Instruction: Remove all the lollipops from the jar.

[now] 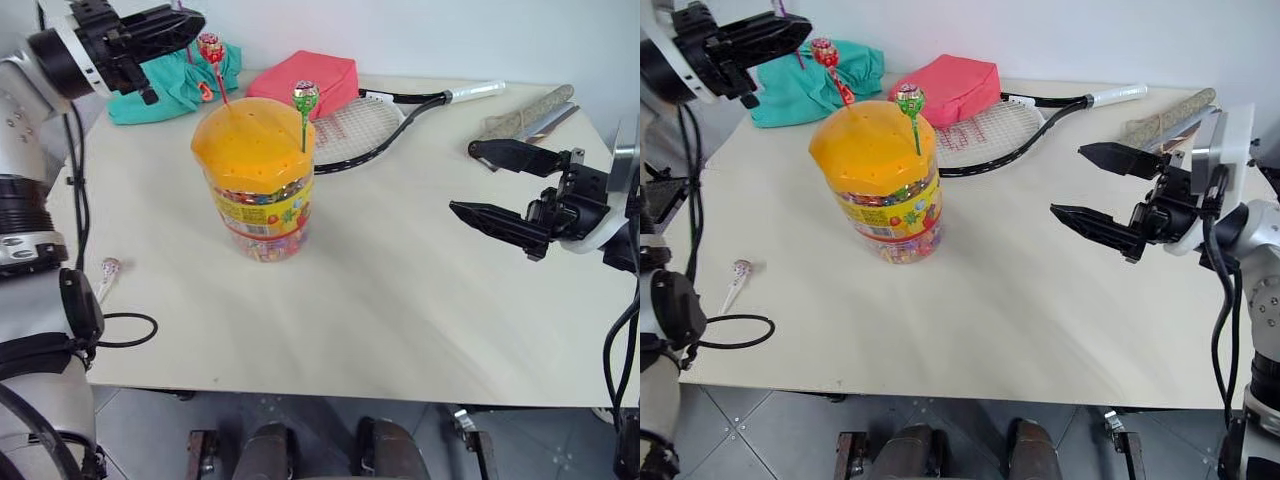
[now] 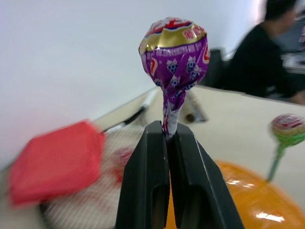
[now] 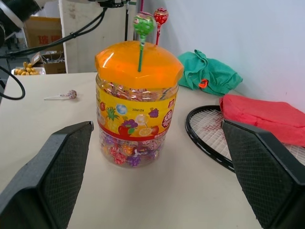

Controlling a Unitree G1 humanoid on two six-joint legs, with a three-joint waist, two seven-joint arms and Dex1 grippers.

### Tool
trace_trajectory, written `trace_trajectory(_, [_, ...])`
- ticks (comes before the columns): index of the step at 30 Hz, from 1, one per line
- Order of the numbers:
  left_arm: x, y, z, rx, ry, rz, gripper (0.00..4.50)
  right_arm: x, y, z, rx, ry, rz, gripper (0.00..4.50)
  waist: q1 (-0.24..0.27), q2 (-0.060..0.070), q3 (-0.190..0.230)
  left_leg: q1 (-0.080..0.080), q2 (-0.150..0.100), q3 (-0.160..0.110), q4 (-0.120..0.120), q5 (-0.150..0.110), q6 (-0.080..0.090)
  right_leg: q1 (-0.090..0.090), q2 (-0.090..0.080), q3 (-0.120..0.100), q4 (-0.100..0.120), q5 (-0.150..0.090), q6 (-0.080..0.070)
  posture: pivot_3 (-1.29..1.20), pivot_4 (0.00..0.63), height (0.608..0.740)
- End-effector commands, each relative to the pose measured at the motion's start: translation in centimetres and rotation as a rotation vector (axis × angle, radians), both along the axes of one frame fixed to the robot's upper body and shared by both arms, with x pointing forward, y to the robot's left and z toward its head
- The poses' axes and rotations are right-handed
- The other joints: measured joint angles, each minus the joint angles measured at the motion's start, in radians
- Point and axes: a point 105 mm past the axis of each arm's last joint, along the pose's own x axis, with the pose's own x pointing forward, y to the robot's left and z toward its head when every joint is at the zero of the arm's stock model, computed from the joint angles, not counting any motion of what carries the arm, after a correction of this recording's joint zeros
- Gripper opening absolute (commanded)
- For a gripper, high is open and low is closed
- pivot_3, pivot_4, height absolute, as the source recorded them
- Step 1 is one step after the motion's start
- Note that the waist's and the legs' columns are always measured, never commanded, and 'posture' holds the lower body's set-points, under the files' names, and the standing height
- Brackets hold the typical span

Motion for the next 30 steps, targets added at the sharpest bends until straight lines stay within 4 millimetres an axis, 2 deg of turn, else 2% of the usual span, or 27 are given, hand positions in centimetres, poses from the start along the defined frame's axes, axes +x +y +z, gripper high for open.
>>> trace_trajectory(1, [-0.9,3.2,0.5,0.027,0.029,0.193,0.15,-0.3,0.0,0.9,-0.008,-0.04,0.019,4.5,-0.006,0.0,0.0,0.0,0.0,0.0,0.0,0.0,0.0,0.0,0.0,0.0,0.0,0.0,0.0,0.0,0.15,0.74])
trace_trajectory(4, [-0.9,6.0,-1.1,0.036,0.172,0.358,0.15,0.0,0.2,0.8,-0.006,-0.037,0.032,4.5,-0.008,0.0,0.0,0.0,0.0,-0.001,-0.001,0.0,0.0,0.0,0.0,0.0,0.0,0.0,0.0,0.0,0.15,0.74])
trace_trajectory(7, [-1.3,9.4,-5.1,0.081,0.45,0.552,0.15,0.5,0.5,0.9,-0.005,-0.035,0.052,4.5,-0.008,0.0,0.0,0.0,0.0,-0.001,-0.001,0.0,0.0,0.0,0.0,0.0,0.001,0.0,0.0,0.0,0.15,0.74])
trace_trajectory(10, [-1.7,11.1,-8.5,0.121,0.609,0.671,0.15,0.9,0.8,0.9,-0.003,-0.035,0.07,4.5,-0.006,0.0,0.0,0.001,0.0,0.0,-0.002,0.0,0.0,0.0,0.0,0.001,0.001,0.0,0.0,0.0,0.15,0.74])
trace_trajectory(14, [-2.2,13.4,-14.2,0.214,0.827,0.835,0.15,1.3,1.2,0.8,-0.002,-0.035,0.093,4.5,0.006,0.0,0.0,0.0,-0.001,-0.002,-0.001,0.0,0.0,0.0,0.0,0.002,0.001,0.0,0.0,0.0,0.15,0.74])
trace_trajectory(16, [-2.0,14.3,-16.1,0.225,0.881,0.894,0.15,1.5,1.4,0.8,-0.001,-0.035,0.101,4.5,0.009,0.0,0.0,0.0,-0.001,-0.002,0.0,0.0,0.0,0.0,0.0,0.002,0.001,0.0,0.0,0.0,0.15,0.74])
trace_trajectory(19, [-1.6,15.6,-17.6,0.198,0.909,0.959,0.15,1.7,1.5,0.8,-0.003,-0.033,0.107,4.5,0.015,-0.001,0.0,0.0,-0.001,-0.002,0.0,0.0,0.0,0.0,0.0,0.002,0.001,0.0,0.0,0.0,0.15,0.74])
trace_trajectory(24, [-0.9,17.1,-18.7,0.171,0.91,1.04,0.15,1.7,1.5,0.7,-0.004,-0.026,0.114,4.5,0.014,-0.001,0.0,0.0,-0.001,-0.001,0.0,0.0,0.0,0.0,0.0,0.001,0.001,0.0,0.0,0.0,0.15,0.74])
trace_trajectory(27, [-0.5,17.6,-19.2,0.157,0.91,1.066,0.76,1.7,1.6,0.6,-0.005,-0.022,0.116,4.5,0.015,-0.002,0.0,0.0,-0.001,-0.001,0.0,0.0,0.0,0.0,0.0,0.001,0.001,0.0,0.0,0.0,0.15,0.74])
trace_trajectory(30, [0.1,17.3,-19.5,0.099,0.934,1.06,1.63,1.7,1.7,0.6,-0.006,-0.019,0.119,4.5,0.016,-0.002,0.0,0.0,-0.001,-0.001,0.0,0.0,0.0,0.0,0.0,0.001,0.002,0.0,0.0,0.0,0.15,0.74])
